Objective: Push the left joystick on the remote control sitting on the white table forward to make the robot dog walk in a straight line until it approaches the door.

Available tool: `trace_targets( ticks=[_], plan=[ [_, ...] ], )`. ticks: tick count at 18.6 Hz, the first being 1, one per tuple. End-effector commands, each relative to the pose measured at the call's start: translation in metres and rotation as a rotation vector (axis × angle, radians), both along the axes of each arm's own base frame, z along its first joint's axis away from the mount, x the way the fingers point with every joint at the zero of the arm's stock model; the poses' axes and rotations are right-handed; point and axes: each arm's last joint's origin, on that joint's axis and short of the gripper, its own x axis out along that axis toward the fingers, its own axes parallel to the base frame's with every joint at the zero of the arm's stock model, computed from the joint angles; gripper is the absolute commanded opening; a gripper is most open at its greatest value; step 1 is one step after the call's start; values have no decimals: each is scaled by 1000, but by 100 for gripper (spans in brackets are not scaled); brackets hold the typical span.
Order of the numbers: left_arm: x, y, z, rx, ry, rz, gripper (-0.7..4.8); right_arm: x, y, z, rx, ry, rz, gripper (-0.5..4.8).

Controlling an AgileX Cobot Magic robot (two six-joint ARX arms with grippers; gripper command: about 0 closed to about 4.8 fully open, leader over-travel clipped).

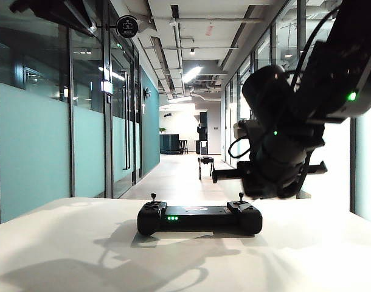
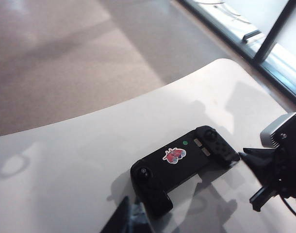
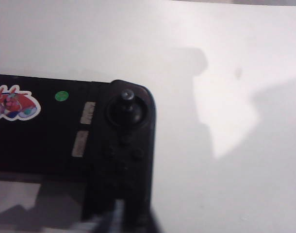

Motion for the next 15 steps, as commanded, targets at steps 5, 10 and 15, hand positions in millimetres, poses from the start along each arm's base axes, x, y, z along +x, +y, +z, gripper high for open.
trace_targets(
  ticks=[5, 10, 15],
  plan=[
    [-33, 11, -16, 2, -18, 118, -6, -17, -9, 26, 11, -48, 4, -6],
    [-59, 21, -35, 24, -77, 228, -6, -24, -12, 42, 25, -67, 57, -6],
    [-87, 30, -59, 16, -139, 303, -6, -31, -15, 61, 36, -110, 96, -6]
  ],
)
